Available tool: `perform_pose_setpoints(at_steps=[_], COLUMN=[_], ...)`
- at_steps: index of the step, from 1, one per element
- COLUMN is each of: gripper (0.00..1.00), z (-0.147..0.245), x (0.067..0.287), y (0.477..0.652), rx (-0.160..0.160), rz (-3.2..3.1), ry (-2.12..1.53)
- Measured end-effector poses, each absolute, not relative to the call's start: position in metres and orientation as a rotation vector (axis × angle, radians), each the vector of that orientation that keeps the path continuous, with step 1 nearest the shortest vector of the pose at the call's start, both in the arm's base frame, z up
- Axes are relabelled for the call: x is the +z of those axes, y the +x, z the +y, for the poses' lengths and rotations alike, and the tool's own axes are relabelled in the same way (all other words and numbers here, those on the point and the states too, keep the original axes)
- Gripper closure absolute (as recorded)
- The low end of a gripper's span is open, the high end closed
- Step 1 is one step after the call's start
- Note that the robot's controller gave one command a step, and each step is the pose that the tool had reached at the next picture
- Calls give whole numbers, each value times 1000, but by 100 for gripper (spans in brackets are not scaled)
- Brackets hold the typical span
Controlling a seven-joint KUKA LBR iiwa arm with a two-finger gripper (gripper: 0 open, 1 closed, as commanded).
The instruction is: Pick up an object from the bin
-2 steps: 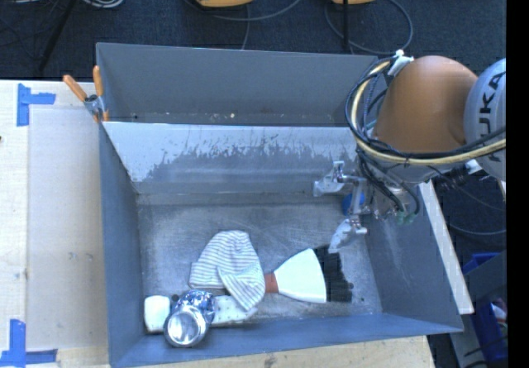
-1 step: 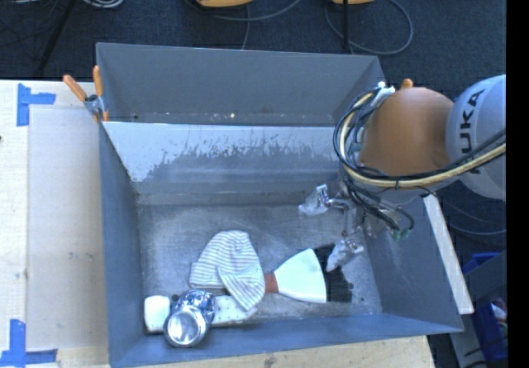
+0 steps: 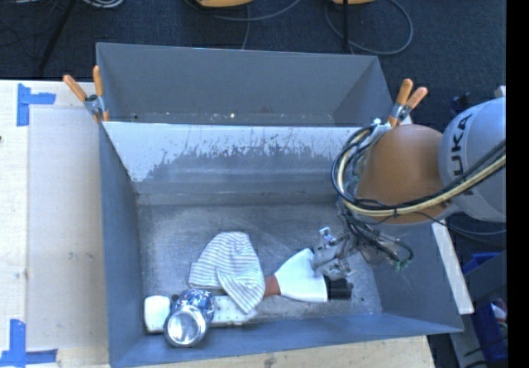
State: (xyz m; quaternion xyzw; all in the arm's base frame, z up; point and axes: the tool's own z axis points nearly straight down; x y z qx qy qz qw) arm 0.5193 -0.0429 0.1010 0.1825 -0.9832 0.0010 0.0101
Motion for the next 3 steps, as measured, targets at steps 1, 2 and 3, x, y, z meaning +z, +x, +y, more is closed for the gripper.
perform_pose_setpoints(at_steps=[1,2,3], gripper=[100,100,100], z=[-43,-43,-40], x=[101,100,96], y=[519,523,526], rx=[4,3,5], rz=[-3069,-3069,-3068], ry=[571,539,635])
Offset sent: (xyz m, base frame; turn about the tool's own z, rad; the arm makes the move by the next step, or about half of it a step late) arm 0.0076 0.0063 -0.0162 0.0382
